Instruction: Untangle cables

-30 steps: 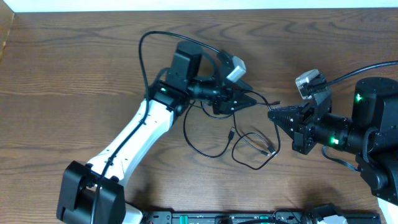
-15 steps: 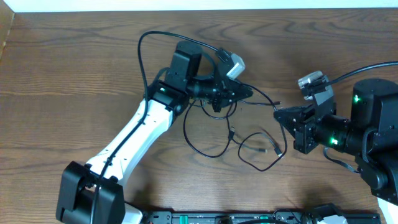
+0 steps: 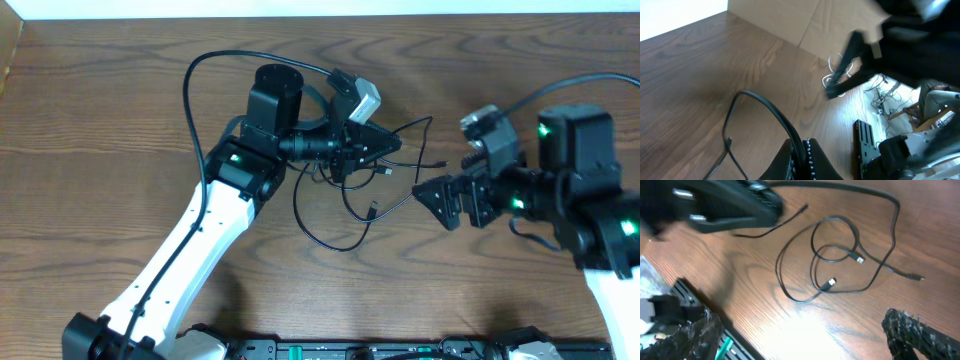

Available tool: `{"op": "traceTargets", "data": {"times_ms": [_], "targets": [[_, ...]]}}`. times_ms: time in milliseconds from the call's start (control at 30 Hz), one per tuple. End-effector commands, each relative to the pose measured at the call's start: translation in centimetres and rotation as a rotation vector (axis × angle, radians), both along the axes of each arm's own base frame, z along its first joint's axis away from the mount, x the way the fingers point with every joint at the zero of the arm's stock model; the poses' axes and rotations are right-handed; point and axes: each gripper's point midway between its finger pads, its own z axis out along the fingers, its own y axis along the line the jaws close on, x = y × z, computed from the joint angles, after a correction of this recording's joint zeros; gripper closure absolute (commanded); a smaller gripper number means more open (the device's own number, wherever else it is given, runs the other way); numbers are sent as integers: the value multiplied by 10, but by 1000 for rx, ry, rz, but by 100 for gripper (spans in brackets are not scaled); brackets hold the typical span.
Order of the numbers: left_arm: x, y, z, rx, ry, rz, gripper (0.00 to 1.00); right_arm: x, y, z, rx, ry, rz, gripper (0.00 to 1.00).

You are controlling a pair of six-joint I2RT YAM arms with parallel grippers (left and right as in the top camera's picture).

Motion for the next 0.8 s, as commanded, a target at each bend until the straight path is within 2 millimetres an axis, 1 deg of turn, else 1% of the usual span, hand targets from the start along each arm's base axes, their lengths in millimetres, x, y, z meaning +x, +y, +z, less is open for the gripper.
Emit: {"op": "traceTargets", "data": {"times_ms": [0,167,333,400,467,533,600,633,767], "targets": [[-11,4,11,-14,2,-11,92,9,6,-10,-41,-19,99,1],[-20,8,21,-21,-13,-11,92,24,10,-27,-84,-25,167,2],[-24,11,26,-23,-17,-11,93,41,12,-31,-106,-76,194,2],[-25,11,26,-22,-15,-11,92,48,12,-31,-114,-95,186,3],[-25,11,25,-21,-12,-11,92,52,11,-32,-124,-103,179,16],[-25,11,25,-21,-12,-11,92,54,11,-33,-127,-107,176,42],[-26,11,26,-22,-13,-12,92,57,10,-35,-134,-104,173,56],[-27,11,27,-26,-13,-19,92,58,10,-37,-138,-100,171,60],[-32,11,31,-36,-14,-34,92,61,11,-43,-139,-80,173,60]]}}
